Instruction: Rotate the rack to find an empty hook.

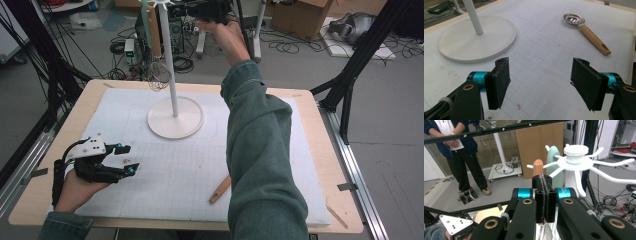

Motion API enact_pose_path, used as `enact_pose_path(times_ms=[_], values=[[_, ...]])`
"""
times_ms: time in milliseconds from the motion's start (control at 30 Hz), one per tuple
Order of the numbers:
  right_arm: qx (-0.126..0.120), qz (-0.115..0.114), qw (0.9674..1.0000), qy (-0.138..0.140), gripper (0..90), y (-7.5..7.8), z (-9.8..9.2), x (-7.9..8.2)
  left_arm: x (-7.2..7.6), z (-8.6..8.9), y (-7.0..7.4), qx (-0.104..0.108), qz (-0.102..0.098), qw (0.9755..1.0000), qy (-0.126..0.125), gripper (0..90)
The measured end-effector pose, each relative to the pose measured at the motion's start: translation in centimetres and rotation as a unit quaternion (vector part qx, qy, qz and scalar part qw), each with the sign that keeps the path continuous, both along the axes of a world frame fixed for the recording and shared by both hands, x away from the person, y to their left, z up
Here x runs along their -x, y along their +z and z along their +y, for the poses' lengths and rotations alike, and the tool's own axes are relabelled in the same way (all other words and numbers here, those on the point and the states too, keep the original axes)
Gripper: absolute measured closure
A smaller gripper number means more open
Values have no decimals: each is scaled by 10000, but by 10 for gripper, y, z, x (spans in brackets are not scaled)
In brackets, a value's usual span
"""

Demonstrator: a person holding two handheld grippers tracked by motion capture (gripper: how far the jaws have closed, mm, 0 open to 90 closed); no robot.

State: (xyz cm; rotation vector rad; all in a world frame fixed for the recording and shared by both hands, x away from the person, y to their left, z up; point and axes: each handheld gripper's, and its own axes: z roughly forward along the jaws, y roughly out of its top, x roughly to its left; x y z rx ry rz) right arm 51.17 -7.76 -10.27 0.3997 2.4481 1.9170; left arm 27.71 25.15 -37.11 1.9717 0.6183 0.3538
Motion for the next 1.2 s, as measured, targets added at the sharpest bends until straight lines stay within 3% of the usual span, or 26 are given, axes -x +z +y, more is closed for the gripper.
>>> enact_pose_path(times_ms=[800,1200], values=[[94,-86,9998,-178,900,-1,19,11,1,-2,1,-9,-9,10000,-29,319],[91,-123,9997,-199,899,-2,17,18,2,0,1,26,-19,10000,-8,319]])
